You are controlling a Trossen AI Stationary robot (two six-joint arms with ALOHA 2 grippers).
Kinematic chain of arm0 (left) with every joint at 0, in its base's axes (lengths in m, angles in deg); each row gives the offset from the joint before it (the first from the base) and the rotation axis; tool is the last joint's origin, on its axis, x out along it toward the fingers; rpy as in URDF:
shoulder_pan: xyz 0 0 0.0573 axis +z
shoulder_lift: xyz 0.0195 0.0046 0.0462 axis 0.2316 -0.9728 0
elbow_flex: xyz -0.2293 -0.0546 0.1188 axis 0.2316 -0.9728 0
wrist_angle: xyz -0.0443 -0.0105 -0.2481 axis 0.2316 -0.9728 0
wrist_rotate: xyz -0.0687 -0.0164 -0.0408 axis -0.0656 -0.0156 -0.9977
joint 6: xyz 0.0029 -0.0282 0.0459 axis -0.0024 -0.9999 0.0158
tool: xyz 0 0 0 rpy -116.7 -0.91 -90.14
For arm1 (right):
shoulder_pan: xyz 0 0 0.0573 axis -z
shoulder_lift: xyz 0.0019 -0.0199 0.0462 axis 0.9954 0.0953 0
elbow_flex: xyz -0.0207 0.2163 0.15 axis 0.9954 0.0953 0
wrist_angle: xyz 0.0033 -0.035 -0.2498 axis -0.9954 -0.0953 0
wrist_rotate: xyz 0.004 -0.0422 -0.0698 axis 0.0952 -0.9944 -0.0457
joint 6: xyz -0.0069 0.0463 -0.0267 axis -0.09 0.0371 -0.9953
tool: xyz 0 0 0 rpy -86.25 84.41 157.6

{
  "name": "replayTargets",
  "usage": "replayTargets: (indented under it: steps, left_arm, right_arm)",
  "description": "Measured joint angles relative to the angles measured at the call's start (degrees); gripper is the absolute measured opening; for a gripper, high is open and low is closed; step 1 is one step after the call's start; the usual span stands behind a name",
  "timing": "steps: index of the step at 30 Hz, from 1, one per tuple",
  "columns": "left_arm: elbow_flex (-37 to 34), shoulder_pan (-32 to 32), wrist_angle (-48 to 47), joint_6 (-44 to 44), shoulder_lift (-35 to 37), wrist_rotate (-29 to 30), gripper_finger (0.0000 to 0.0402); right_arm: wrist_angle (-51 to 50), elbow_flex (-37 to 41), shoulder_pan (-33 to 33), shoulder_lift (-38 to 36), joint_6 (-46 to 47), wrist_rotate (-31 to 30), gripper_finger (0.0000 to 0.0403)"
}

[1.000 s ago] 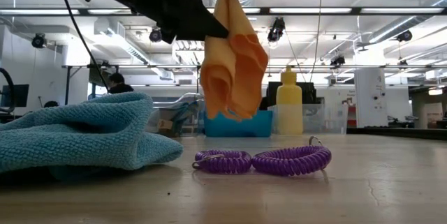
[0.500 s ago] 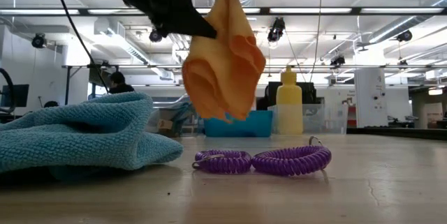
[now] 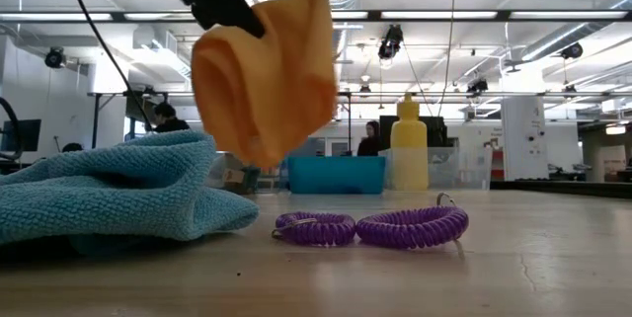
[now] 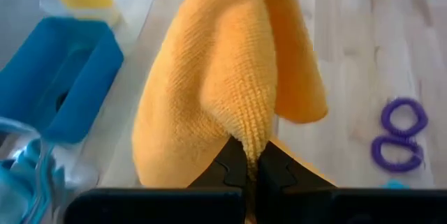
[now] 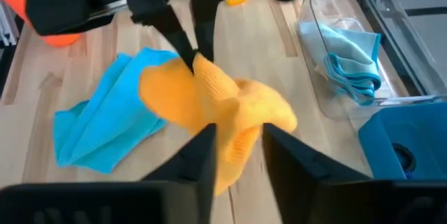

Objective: Pick & Place Sports Items
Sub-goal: Put the orange towel into the transparent bin

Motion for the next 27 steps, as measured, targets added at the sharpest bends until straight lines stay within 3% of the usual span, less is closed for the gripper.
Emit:
replayTargets:
  steps: [6,12,16,21,27]
  left_arm:
    - [3.3,0.0,-10.3,-1.4,0.0,0.3,0.0001]
    - [5.2,-0.6,-18.3,1.4,0.0,1.9,0.0001]
    - [5.0,-4.2,-23.0,11.1,0.0,8.4,0.0001]
    - [4.8,-10.9,-25.3,17.7,-0.1,23.3,0.0001]
    - [5.3,-18.3,-20.7,26.8,-0.1,28.0,0.0001]
  right_arm:
    - [0.0,0.0,-1.2,0.0,0.0,0.0,0.022]
    - [0.0,0.0,-2.9,0.0,-0.7,0.0,0.0267]
    - [0.0,0.0,-3.8,0.0,-0.9,-0.1,0.0278]
    - [-0.1,0.0,-4.7,0.0,-1.1,-0.1,0.0279]
    - [0.0,0.0,-4.8,0.0,-1.8,-0.2,0.0279]
